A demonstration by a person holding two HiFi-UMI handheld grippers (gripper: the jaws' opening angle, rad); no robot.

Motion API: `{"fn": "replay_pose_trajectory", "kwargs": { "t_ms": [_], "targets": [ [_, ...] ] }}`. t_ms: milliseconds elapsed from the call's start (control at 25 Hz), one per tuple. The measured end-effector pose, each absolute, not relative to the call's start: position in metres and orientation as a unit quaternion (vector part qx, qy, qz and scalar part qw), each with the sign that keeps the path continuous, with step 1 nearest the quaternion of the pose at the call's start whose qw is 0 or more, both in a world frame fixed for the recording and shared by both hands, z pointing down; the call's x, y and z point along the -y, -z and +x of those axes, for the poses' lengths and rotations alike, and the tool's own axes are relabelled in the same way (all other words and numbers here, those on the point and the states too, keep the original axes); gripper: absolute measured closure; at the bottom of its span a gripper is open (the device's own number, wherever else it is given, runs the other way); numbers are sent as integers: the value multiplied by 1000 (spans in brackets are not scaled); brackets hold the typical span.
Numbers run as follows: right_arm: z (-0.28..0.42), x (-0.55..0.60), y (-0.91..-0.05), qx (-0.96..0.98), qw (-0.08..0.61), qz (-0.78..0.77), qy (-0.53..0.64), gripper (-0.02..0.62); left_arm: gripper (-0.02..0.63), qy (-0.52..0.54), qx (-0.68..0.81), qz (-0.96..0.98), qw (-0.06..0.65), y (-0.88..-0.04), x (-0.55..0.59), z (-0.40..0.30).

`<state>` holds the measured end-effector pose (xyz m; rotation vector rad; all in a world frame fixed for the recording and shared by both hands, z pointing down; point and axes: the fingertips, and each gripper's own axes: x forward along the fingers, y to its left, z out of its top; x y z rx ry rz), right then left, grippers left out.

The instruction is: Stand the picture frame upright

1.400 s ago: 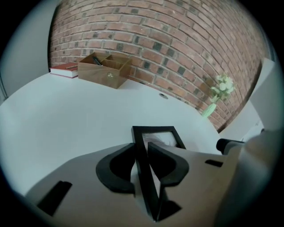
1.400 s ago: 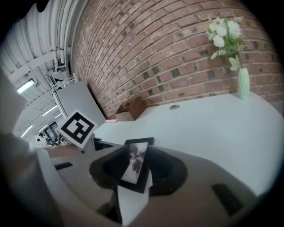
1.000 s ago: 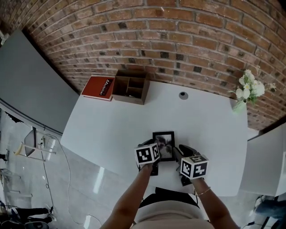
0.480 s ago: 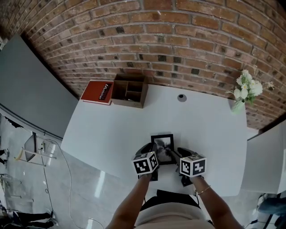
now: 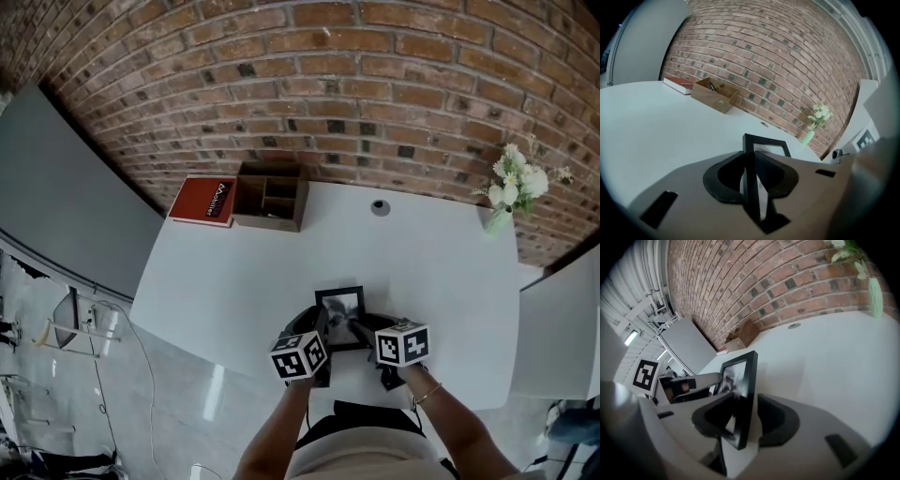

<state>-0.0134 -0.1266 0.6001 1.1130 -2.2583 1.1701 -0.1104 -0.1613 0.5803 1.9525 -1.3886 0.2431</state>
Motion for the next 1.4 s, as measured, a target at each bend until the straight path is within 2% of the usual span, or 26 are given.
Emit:
{"fn": "replay_pose_trajectory", "kwargs": {
  "t_ms": [440,1400],
  "targets": [
    [-9,128,-577,816,154,395,-392,466,541,-82,522,776,346,-565,167,-100],
    [25,235,-499,850,90,425,-300,479,541,-78,525,819,217,-468,281,-61]
  ]
}}
